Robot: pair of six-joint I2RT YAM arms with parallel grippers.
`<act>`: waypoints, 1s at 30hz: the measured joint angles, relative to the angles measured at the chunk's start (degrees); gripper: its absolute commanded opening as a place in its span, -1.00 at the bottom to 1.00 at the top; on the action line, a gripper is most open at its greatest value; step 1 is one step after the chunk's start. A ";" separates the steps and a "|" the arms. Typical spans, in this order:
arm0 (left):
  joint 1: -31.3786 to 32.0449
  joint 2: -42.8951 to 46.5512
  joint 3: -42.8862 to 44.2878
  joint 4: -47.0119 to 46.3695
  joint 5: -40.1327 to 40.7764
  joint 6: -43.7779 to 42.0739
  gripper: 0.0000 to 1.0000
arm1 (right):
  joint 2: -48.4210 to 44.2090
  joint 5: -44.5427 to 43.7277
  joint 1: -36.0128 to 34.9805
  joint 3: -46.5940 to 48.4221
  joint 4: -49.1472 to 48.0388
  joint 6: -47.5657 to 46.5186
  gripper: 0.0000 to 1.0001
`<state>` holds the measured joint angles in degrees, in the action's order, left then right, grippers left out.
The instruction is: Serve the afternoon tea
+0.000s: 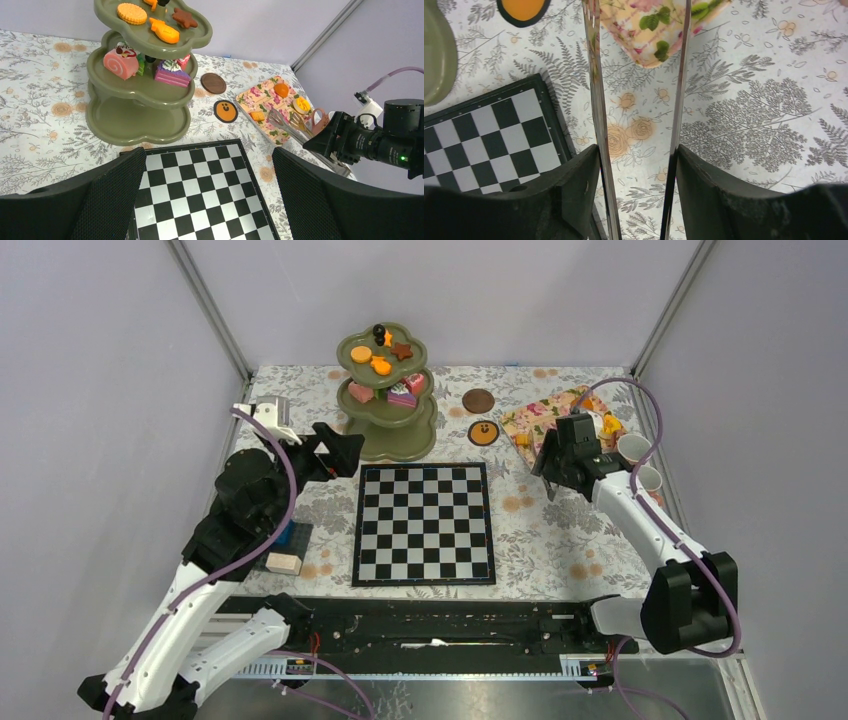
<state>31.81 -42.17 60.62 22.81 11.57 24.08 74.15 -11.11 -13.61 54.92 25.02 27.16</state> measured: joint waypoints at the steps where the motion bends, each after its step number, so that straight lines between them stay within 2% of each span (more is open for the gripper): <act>1: 0.00 -0.22 0.00 0.00 -0.20 0.00 0.98 | 0.22 0.39 0.07 0.22 -0.15 0.00 0.25; 17: 0.00 -0.17 -0.02 -0.07 -0.63 0.35 0.98 | 9.88 5.55 1.57 9.27 0.02 -3.04 0.25; 30: 0.00 0.59 -0.02 0.24 -0.61 0.35 0.98 | 15.82 6.25 1.66 12.74 1.40 -4.26 0.13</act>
<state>31.81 -41.58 60.60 23.05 10.96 24.43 89.97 -4.86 -11.94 67.66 26.41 22.90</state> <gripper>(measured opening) 0.990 0.575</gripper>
